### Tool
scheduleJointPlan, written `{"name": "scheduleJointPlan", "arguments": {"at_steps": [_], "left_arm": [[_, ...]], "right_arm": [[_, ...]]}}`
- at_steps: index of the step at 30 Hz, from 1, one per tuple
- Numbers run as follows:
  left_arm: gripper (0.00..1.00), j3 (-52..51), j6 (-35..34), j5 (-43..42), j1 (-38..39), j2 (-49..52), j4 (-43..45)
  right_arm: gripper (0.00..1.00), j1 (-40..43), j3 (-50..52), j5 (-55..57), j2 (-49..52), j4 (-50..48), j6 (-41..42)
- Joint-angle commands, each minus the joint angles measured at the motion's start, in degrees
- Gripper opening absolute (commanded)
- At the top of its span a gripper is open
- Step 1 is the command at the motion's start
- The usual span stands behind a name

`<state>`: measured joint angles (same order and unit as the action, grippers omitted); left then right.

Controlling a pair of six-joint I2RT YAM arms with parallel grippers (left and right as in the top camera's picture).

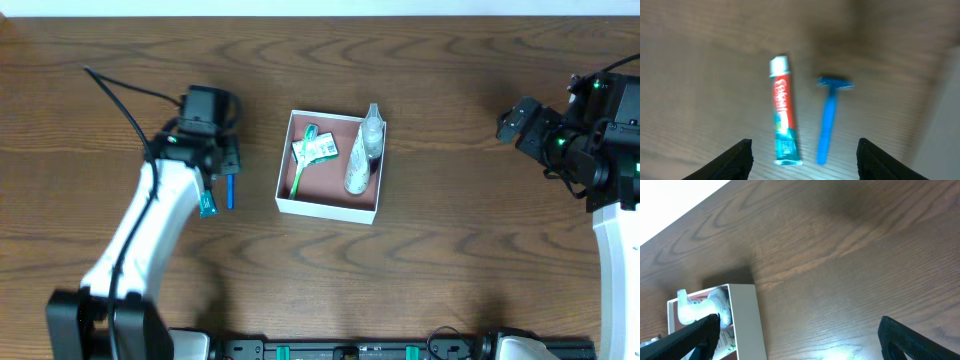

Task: Pack container
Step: 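Grasp the Colgate toothpaste tube with the left gripper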

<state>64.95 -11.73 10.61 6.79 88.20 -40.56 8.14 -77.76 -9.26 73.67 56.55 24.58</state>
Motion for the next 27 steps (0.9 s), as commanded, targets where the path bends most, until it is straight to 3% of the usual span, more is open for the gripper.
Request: {"name": "scheduleJointPlan", "arguments": {"at_steps": [1,8,13,22,27], "left_arm": [[0.67,-0.7,3.0,-7.4,-5.1,5.1,-0.1],[0.66,-0.7,3.8,-8.7,-12.0,15.8,4.1],[0.47,-0.7,3.8,-8.7,-12.8,19.3,6.8],[0.46,-0.7,7.2,-12.2,-12.8,19.9,8.5],[0.41,-0.7,6.6,-12.2,-12.8,19.9,7.8]], "right_arm": [[0.99,0.4,-0.1,-0.2,0.0,0.1,0.5],[0.99,0.4,-0.1,-0.2,0.0,0.1,0.5],[0.99,0.4,-0.1,-0.2,0.0,0.1,0.5],[0.99,0.4,-0.1,-0.2,0.0,0.1,0.5],[0.99,0.4,-0.1,-0.2,0.0,0.1,0.5]]}}
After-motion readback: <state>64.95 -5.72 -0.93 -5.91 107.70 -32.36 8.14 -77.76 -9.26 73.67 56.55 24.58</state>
